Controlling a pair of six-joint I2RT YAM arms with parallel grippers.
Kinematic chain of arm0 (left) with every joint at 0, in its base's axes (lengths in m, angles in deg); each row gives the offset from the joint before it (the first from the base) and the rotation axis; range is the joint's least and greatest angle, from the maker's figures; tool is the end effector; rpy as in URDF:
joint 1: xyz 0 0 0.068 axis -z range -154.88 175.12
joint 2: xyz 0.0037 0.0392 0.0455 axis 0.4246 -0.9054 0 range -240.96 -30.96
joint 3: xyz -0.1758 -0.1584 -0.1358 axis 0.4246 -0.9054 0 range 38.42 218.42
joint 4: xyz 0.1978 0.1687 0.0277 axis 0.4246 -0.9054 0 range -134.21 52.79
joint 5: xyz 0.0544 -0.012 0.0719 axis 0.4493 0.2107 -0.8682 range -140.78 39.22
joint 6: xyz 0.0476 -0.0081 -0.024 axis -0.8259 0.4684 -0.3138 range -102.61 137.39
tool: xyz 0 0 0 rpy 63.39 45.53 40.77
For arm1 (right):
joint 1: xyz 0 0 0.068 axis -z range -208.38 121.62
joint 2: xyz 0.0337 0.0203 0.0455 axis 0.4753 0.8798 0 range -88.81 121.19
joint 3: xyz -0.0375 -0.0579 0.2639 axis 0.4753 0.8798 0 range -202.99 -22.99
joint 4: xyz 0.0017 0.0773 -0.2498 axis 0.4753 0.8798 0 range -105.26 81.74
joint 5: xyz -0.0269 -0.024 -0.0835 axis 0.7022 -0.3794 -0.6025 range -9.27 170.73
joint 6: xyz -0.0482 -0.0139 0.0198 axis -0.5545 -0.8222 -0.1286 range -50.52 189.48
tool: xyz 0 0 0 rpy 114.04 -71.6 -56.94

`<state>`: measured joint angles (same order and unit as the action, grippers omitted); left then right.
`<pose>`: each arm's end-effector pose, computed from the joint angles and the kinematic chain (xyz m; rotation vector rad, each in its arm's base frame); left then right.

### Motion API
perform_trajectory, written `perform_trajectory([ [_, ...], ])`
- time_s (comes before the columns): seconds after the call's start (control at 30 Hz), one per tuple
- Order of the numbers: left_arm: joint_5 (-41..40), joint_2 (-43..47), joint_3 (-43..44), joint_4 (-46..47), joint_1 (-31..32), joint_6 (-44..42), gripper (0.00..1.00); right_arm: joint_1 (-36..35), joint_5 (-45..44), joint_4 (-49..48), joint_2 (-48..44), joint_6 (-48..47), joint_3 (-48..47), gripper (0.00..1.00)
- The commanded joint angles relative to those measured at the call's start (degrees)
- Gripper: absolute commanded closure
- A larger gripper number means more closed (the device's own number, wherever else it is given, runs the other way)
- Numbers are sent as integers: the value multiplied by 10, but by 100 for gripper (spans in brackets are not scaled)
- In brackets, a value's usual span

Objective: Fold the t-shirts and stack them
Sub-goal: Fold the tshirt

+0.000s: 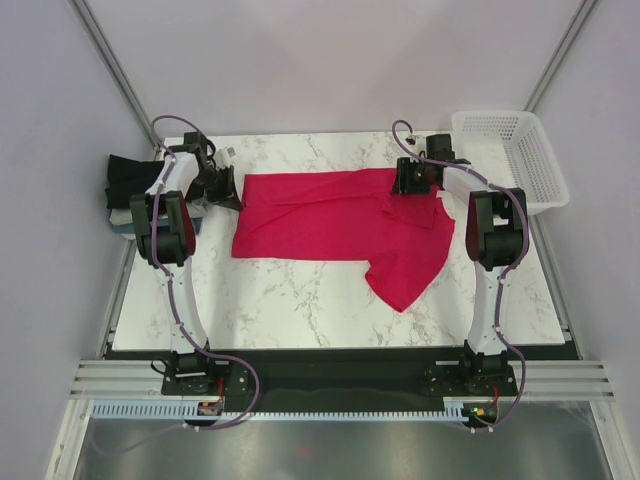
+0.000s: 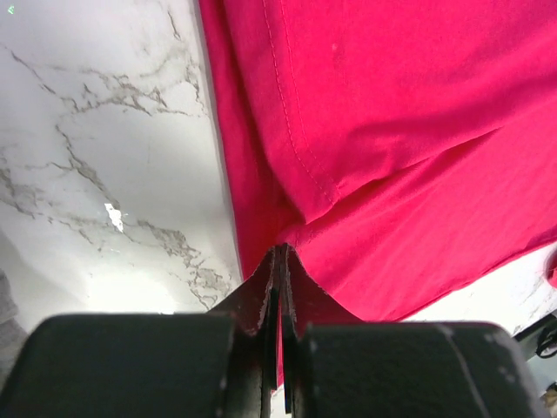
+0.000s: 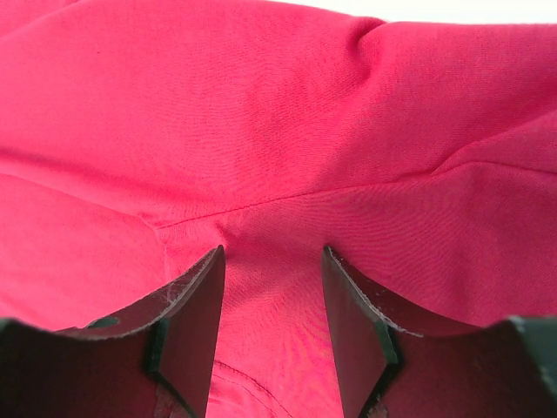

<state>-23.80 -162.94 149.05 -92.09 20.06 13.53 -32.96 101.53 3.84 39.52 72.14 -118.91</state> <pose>0.4714 0.0255 0.1738 0.0516 2.7989 -0.6430 0.4870 0.0518 0.1560 -0.1981 2.4461 0.5027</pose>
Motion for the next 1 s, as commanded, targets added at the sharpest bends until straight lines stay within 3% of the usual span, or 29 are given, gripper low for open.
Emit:
perform_trajectory([
  [0.0,-12,-16,23,2,-3,6,98,-1,-23,7,20,-15,4,43],
  [0.67,-45,-46,64,15,4,10,98,-3,-29,8,14,-20,12,43],
  [0.7,-48,-47,68,16,7,8,88,-2,-29,9,13,-19,12,43],
  [0.77,-54,-42,71,15,11,-1,60,-3,-28,10,8,-20,12,43],
  [0.8,-55,-23,67,16,15,-7,39,-2,-28,13,-4,-23,13,43],
  [0.87,-50,3,51,20,22,-5,25,-3,-24,20,-32,-41,13,43],
  [0.9,-49,39,43,20,23,-6,14,-3,-24,24,-47,-46,16,42],
  [0.97,-22,76,24,21,29,-6,5,-2,-27,24,-76,-56,28,41],
])
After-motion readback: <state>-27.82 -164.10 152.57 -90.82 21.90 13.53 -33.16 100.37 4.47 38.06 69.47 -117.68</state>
